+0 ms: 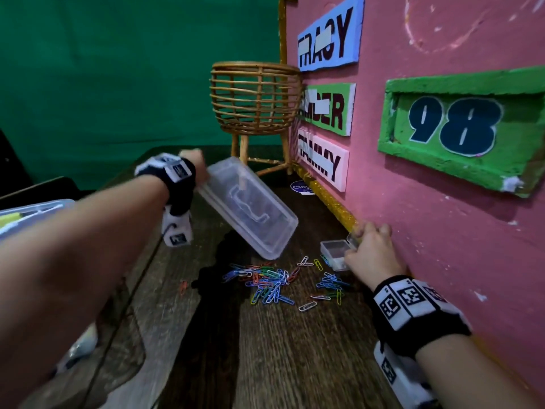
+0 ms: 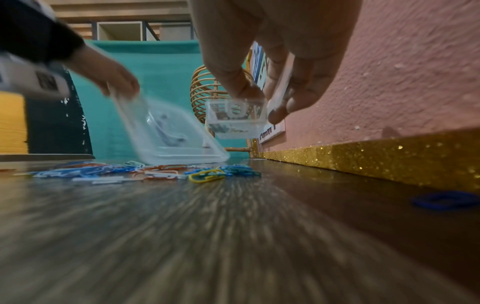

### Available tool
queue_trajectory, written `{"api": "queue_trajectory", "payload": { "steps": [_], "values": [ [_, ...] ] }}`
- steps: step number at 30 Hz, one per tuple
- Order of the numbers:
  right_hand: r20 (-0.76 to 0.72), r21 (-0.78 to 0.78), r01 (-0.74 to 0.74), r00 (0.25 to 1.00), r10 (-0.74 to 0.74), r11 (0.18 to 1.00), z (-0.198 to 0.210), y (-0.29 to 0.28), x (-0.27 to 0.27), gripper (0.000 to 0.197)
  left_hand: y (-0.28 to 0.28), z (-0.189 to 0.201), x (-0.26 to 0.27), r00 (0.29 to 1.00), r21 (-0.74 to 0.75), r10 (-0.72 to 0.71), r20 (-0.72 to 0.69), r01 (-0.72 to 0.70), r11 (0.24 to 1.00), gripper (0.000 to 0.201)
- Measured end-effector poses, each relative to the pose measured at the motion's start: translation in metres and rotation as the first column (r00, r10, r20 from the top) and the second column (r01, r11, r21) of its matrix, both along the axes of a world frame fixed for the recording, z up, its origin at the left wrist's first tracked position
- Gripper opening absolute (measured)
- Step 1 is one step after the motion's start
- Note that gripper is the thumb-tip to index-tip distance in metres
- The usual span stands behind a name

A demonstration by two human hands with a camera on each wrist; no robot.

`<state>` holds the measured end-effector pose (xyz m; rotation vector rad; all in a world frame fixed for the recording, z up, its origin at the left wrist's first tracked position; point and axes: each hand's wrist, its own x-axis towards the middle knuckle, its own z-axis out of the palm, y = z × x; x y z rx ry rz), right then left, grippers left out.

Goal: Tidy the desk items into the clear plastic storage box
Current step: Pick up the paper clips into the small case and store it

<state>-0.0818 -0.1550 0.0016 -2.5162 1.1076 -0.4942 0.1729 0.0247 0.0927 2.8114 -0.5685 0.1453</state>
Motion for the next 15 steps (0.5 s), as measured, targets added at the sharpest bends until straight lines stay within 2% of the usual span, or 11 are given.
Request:
{"api": "queue_trajectory", "payload": {
  "steps": [2,4,7,9,12,13,15],
  "values": [
    [0.008,0.008,0.000,1.000,0.000,1.000,0.000,0.001,-0.001,0.039,0.008,0.028,-0.009,0.986,-0.056,-0.054,0.160,0.064,0.996,0.025],
    [0.020,0.000,0.002,1.000,-0.002,1.000,0.001,0.001,-0.002,0.038,0.011,0.047,-0.020,0.944,-0.091,-0.164,0.286,0.197,0.976,0.028],
    [0.036,-0.016,0.009,0.999,-0.008,1.000,0.001,0.002,-0.004,0.036,0.005,0.062,-0.039,0.814,0.004,-0.357,0.458,0.400,0.917,0.027],
    [0.040,-0.010,0.009,0.999,-0.008,1.000,0.001,0.002,-0.005,0.038,0.000,0.068,-0.052,0.738,0.061,-0.434,0.517,0.474,0.878,0.028],
    [0.043,-0.017,0.009,0.999,-0.008,1.000,0.001,0.002,-0.005,0.040,-0.002,0.072,-0.066,0.655,0.162,-0.496,0.570,0.502,0.850,0.031],
    [0.044,-0.021,0.012,0.999,-0.011,1.000,0.001,0.002,-0.005,0.041,-0.002,0.072,-0.065,0.636,0.176,-0.502,0.586,0.505,0.845,0.032],
    [0.058,-0.028,0.016,0.998,-0.014,0.999,0.000,0.001,-0.004,0.041,-0.001,0.071,-0.061,0.642,0.156,-0.487,0.592,0.502,0.851,0.031]
  ]
}}
